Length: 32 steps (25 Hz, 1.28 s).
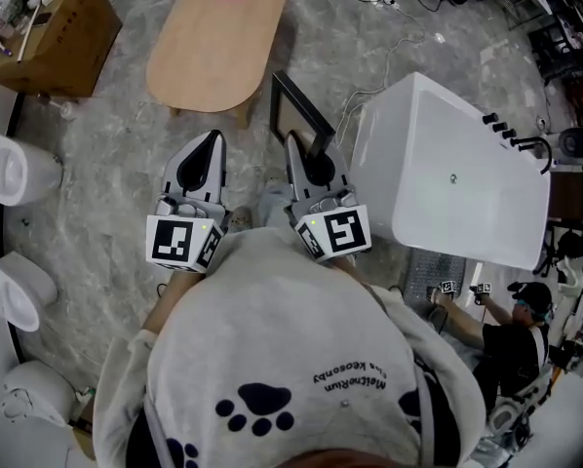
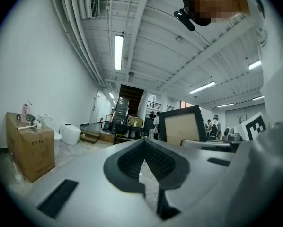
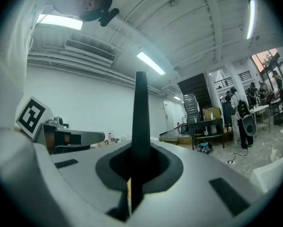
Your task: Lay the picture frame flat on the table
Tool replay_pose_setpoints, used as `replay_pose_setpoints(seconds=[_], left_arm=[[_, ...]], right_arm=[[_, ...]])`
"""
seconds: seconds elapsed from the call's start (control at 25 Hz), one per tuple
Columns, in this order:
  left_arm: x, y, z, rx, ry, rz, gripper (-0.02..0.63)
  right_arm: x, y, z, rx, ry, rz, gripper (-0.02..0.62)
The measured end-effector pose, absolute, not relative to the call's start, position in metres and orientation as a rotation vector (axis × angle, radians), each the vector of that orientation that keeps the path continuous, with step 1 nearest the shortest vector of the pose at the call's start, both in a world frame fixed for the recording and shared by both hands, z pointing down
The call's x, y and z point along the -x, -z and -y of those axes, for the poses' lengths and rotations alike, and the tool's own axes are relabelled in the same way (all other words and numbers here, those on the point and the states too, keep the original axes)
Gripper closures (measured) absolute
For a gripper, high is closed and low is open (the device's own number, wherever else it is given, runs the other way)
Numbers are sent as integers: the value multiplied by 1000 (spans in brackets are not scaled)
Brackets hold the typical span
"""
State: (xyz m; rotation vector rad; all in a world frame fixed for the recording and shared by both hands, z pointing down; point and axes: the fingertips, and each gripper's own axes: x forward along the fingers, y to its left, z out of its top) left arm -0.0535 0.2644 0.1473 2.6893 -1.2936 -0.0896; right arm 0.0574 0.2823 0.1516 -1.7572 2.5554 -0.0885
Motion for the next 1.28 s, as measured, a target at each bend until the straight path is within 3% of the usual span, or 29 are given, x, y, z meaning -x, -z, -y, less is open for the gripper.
replay_pose_setpoints(seconds=[0.52,1.28], left_arm=[[5,-146,-182,-2552,107,1547,597],[19,-168,-158,-2370,102,1710,597]], right_arm=[[-107,-150,-172,1478,80,-2738,577],[-83,-166,-125,1223,145,-2880,578]])
